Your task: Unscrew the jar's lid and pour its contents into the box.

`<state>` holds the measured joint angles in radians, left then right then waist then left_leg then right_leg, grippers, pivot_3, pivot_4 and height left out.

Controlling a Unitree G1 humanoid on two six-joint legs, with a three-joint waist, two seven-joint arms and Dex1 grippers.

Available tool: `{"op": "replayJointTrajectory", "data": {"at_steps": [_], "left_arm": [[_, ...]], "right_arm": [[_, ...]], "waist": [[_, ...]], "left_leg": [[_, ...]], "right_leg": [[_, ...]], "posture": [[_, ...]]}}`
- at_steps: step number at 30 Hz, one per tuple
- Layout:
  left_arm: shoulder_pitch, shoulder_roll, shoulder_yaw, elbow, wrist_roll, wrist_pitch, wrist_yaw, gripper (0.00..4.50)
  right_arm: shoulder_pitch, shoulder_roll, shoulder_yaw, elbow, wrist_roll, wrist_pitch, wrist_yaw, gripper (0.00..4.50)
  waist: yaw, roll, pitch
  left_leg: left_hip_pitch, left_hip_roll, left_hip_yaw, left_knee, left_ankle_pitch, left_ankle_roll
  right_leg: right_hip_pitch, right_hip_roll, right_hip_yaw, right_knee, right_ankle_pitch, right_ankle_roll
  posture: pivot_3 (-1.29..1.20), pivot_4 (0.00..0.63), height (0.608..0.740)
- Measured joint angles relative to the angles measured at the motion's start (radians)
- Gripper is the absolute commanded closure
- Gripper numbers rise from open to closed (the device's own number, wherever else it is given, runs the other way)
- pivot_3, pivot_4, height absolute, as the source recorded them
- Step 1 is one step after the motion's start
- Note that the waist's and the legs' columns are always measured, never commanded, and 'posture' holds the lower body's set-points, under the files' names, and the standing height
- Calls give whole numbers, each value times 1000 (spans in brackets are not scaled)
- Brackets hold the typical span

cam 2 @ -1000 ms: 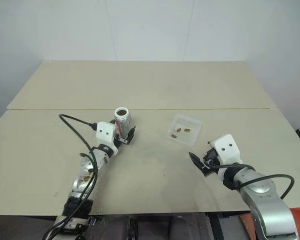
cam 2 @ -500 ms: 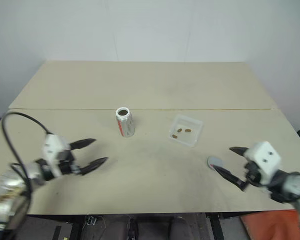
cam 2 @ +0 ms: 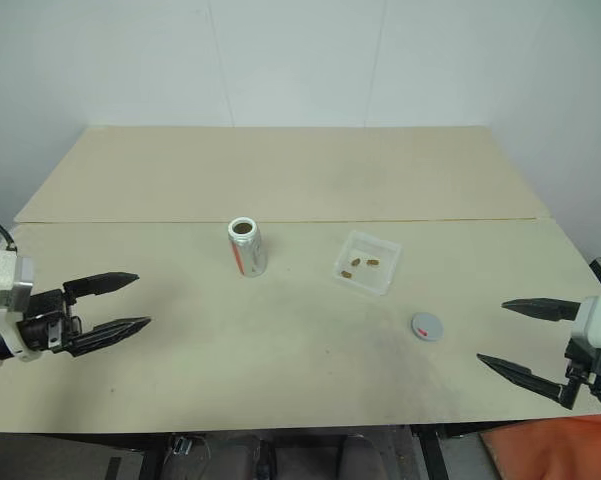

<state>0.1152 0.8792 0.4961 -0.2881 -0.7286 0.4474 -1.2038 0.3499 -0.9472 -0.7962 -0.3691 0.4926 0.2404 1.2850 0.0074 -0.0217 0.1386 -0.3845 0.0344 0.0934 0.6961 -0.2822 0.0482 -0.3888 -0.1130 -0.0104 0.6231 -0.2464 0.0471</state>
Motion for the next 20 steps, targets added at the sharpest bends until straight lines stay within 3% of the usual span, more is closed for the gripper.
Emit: {"op": "replayJointTrajectory", "data": {"at_steps": [4, 12, 20], "left_arm": [[-6, -2, -4, -21, -12, 15, 15, 12], [19, 46, -9, 3, 9, 15, -25, 12], [5, 140, -15, 110, 43, 19, -88, 12]], "right_arm": [[-89, -31, 22, 11, 1, 3, -31, 0], [-46, 2, 36, -51, 14, 56, -58, 0], [-85, 23, 190, -185, 21, 122, -175, 0]], "waist": [[1, 0, 0], [5, 0, 0], [1, 0, 0]], "left_leg": [[1, 0, 0, -1, 0, 0], [-1, 0, 0, -1, 0, 0], [-1, 1, 0, -2, 0, -2]], "right_leg": [[0, 0, -1, 1, -1, -2], [-1, 0, -1, 1, -2, -1], [-3, 0, -1, 2, -3, -3]], "posture": [[0, 150, 740], [0, 150, 740], [0, 150, 740]]}}
